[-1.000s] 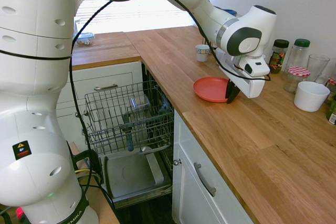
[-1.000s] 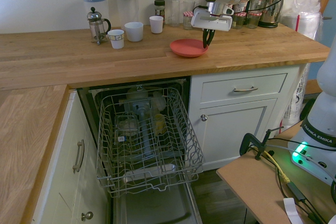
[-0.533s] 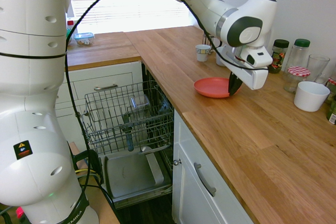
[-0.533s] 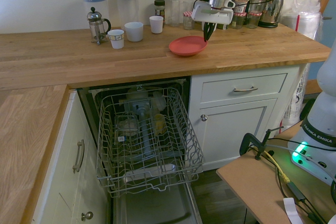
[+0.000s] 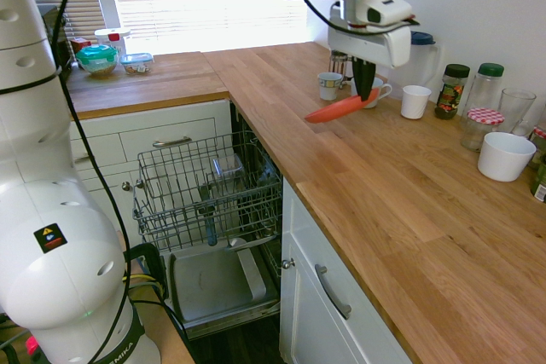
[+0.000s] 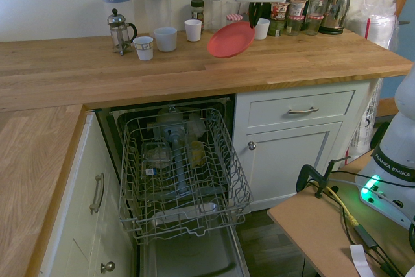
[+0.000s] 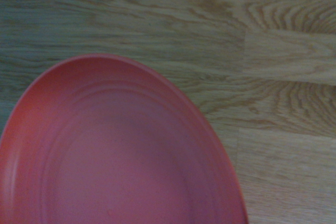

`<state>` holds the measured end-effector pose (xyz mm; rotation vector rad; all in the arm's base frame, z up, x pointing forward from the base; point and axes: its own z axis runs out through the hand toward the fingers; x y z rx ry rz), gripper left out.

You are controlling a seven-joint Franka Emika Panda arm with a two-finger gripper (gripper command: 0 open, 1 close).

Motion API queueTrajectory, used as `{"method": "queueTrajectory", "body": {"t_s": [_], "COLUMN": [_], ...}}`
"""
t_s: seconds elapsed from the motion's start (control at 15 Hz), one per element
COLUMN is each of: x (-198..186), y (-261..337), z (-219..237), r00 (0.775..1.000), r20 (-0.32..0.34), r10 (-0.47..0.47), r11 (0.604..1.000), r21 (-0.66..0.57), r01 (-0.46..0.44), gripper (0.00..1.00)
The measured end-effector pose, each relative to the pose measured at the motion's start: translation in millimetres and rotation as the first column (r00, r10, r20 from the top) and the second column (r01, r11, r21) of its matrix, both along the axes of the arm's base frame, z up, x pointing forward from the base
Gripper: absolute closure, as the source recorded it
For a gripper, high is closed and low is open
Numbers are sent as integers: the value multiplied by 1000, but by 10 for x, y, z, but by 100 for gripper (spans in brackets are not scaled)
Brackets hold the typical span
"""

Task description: Put the plate in the dishwasher

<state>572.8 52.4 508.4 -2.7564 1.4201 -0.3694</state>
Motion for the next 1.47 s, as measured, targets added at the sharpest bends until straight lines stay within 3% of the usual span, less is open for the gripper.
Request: {"method": "queueTrajectory", "body": {"t_s": [0.13, 0.33, 0.47, 0.73, 0.93, 1.2, 1.33, 1.47], "x": [-344, -839, -1119, -1322, -1216, -1048, -1185, -1406], "y": [551, 1498, 2100, 3041, 3446, 3527, 3693, 3955], "z": [233, 307, 181, -294, -657, -554, -485, -485], "r00": [996, 978, 964, 938, 928, 926, 909, 877], "r20": [30, 41, 30, -34, -67, -16, 6, 16], "r10": [85, 202, 263, 344, 367, 376, 417, 481], "r11": [989, 933, 870, 701, 610, 592, 549, 498], "r21": [-124, -312, -439, -655, -736, -765, -799, -828], "r01": [-81, -180, -224, -281, -294, -254, -246, -258], "gripper": [100, 100, 100, 100, 100, 100, 100, 100]}}
